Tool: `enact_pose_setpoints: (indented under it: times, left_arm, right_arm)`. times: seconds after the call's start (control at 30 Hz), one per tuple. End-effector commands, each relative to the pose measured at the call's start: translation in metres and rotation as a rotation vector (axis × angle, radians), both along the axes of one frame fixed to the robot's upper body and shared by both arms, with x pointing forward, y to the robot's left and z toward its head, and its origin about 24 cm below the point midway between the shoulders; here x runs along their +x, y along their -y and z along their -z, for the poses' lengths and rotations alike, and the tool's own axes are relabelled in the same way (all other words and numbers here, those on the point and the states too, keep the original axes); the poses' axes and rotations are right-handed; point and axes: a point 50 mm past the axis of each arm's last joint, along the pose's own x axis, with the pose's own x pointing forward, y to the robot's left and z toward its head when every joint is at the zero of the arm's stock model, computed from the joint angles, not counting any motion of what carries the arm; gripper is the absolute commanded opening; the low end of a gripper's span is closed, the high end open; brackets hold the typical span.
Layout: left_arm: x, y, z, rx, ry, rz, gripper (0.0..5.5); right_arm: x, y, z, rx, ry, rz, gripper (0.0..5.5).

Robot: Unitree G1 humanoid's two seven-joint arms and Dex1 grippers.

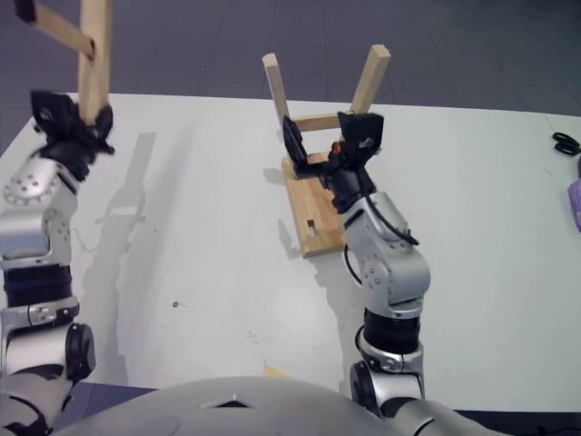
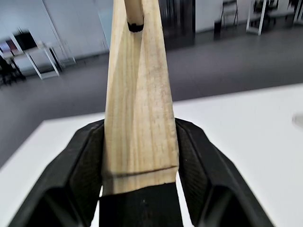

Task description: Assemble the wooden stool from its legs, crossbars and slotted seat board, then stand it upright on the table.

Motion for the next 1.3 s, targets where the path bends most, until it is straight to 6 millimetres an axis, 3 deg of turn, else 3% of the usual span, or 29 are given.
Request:
enact_pose_setpoints:
  times: [0.03, 0.13, 0.2, 0.53, 0.73, 1.1, 1.3]
  left_arm:
    - [-0.002, 0.043, -0.078, 0.174, 0.274, 0.262, 2.07]
    - [-0.015, 0.088, -0.086, 0.324, 0.285, 0.596, 2.07]
    - [-0.021, 0.105, -0.084, 0.334, 0.273, 0.726, 2.07]
    - [-0.036, 0.128, -0.06, 0.34, 0.195, 0.886, 2.07]
    - [-0.039, 0.134, -0.049, 0.372, 0.157, 0.92, 2.07]
    - [-0.042, 0.137, -0.041, 0.368, 0.13, 0.954, 2.07]
    - [-0.047, 0.144, -0.04, 0.373, 0.123, 0.989, 2.07]
  right_arm:
    - [0.007, 0.005, -0.065, 0.445, 0.106, -0.282, 5.4]
    - [0.014, 0.009, -0.086, 0.594, 0.109, -0.36, 5.4]
    - [0.015, 0.011, -0.09, 0.607, 0.104, -0.368, 5.4]
    - [0.029, 0.018, -0.086, 0.631, 0.014, -0.233, 5.4]
    - [0.035, 0.018, -0.1, 0.69, 0.034, -0.275, 4.37]
    - [0.016, 0.02, -0.091, 0.701, 0.068, -0.416, 2.46]
    - [0.016, 0.021, -0.085, 0.682, 0.049, -0.373, 1.5]
